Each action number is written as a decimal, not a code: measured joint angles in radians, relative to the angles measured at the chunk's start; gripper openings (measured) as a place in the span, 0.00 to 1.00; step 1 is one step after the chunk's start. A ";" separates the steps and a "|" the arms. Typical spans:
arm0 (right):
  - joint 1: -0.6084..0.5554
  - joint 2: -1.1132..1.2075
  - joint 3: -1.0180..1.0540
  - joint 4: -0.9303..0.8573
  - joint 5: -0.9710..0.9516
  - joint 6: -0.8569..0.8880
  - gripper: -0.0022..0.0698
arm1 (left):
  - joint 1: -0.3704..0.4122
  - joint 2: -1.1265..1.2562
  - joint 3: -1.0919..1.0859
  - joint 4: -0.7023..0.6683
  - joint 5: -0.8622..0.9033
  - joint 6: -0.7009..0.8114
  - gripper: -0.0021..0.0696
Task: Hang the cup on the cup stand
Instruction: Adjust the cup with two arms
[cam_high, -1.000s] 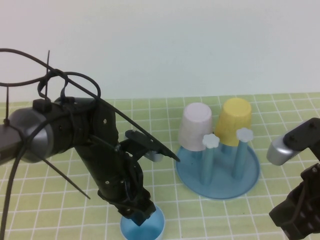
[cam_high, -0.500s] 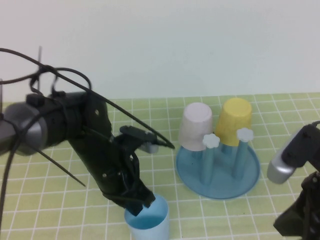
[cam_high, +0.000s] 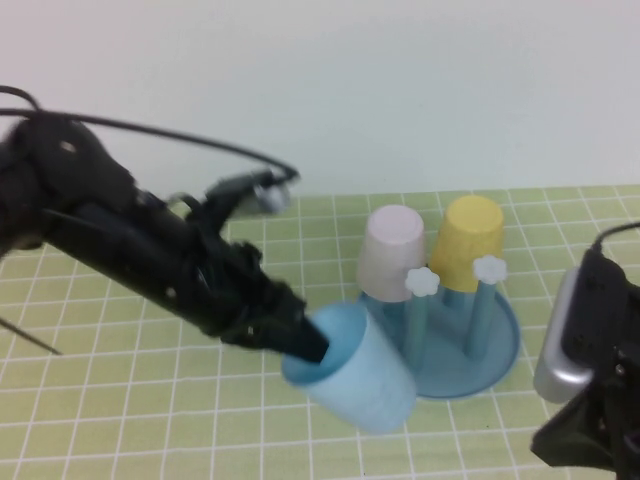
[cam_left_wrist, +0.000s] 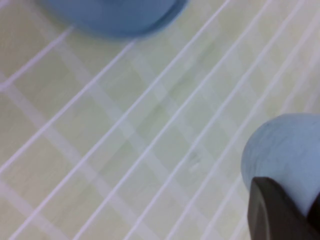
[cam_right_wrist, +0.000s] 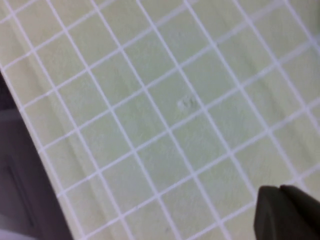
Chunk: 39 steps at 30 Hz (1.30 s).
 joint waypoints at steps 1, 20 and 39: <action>0.000 0.000 0.000 0.019 -0.012 -0.048 0.03 | 0.012 -0.017 0.000 -0.042 0.005 0.004 0.04; 0.000 0.000 -0.009 0.352 -0.202 -0.442 0.45 | 0.051 -0.071 0.000 -0.141 0.037 -0.024 0.04; 0.000 0.000 -0.009 0.492 -0.272 -0.576 0.92 | 0.051 -0.071 0.000 -0.184 0.051 -0.019 0.04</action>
